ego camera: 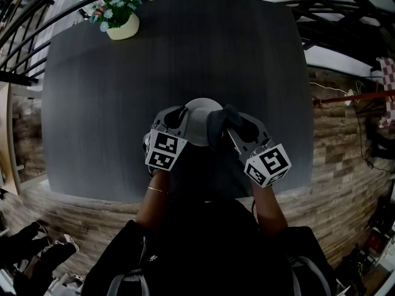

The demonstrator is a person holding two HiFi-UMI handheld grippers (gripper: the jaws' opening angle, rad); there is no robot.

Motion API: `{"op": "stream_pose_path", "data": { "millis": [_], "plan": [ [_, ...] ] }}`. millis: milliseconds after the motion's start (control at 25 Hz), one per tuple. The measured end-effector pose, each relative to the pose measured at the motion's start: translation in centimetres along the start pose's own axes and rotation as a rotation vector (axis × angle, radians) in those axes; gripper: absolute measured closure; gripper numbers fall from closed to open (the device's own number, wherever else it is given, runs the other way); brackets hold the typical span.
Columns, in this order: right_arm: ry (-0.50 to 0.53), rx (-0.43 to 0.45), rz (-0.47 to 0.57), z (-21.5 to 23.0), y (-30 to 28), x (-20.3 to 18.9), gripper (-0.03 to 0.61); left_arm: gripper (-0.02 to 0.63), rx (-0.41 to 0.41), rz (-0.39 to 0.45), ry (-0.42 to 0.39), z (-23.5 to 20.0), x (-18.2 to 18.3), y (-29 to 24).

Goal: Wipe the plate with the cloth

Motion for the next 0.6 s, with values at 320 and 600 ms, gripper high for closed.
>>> {"op": "stream_pose_path", "data": {
  "millis": [320, 600],
  "plan": [
    [-0.008, -0.011, 0.005, -0.2, 0.3, -0.2, 0.499, 0.604, -0.001, 0.039, 0.0, -0.1, 0.5, 0.5],
    [-0.005, -0.008, 0.021, -0.6, 0.8, 0.2, 0.499, 0.606, -0.015, 0.103, -0.047, 0.5, 2.6, 1.7]
  ]
}}
Point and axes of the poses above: the fingertips, and each gripper's own axes: y backward along the fingers, z to its right, x out of its top, the point moved 5 cm from there along y, backward along the fingers, and after that the axes turned 9 degrees about -y, right-handed, at the moved point
